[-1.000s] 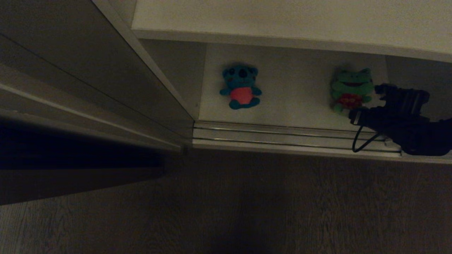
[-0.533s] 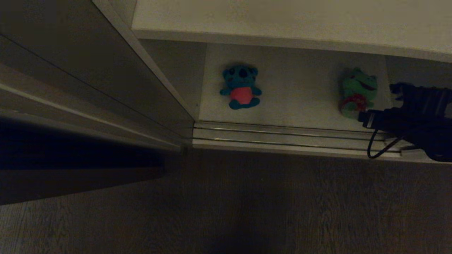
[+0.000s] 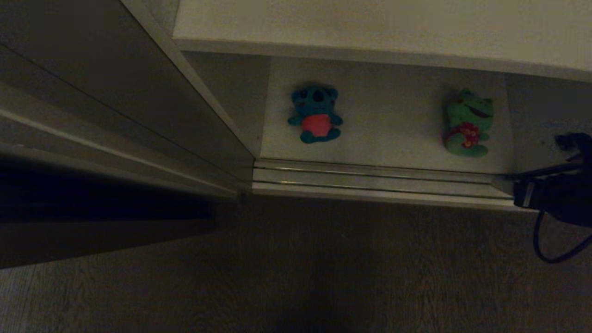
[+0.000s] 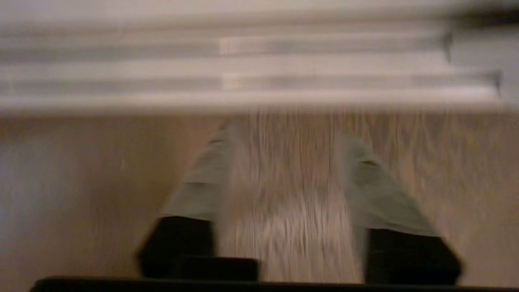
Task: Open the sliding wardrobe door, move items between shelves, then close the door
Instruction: Place the green doll on the lower shelf, then close the door
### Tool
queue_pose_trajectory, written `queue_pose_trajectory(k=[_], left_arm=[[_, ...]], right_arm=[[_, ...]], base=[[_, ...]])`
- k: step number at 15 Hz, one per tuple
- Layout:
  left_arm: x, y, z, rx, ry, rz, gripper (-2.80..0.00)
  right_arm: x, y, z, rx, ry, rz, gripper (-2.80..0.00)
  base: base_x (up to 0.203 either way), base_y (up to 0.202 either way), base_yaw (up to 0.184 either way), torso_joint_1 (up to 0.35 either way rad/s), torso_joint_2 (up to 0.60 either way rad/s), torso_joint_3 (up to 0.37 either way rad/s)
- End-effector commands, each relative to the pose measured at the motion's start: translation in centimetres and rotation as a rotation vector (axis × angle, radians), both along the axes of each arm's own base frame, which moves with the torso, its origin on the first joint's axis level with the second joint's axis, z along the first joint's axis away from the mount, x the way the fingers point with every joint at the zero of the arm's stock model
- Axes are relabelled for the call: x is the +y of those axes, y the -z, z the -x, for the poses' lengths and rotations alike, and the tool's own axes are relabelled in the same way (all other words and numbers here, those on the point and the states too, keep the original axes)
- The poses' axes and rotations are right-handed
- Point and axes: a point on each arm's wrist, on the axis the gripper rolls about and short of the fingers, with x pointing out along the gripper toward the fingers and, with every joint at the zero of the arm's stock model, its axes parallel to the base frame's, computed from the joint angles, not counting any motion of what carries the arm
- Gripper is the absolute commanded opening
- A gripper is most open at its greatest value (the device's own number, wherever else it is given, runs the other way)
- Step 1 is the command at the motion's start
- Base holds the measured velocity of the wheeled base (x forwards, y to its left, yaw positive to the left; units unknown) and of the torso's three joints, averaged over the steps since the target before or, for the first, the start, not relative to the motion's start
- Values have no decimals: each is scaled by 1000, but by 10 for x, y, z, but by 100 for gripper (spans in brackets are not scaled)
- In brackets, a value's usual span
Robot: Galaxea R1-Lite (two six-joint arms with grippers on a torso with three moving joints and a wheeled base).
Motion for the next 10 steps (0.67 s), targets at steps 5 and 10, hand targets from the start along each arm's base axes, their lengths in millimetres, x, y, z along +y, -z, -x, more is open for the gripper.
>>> queue_pose_trajectory(k=[5, 10], left_arm=[[0, 0, 0, 0, 1, -1, -280], [0, 0, 0, 0, 1, -1, -280]], right_arm=[[25, 10, 124, -6, -86, 131, -280], [45, 39, 217, -77, -118, 180, -280]], base=[[0, 0, 0, 0, 0, 0], [0, 0, 0, 0, 0, 0]])
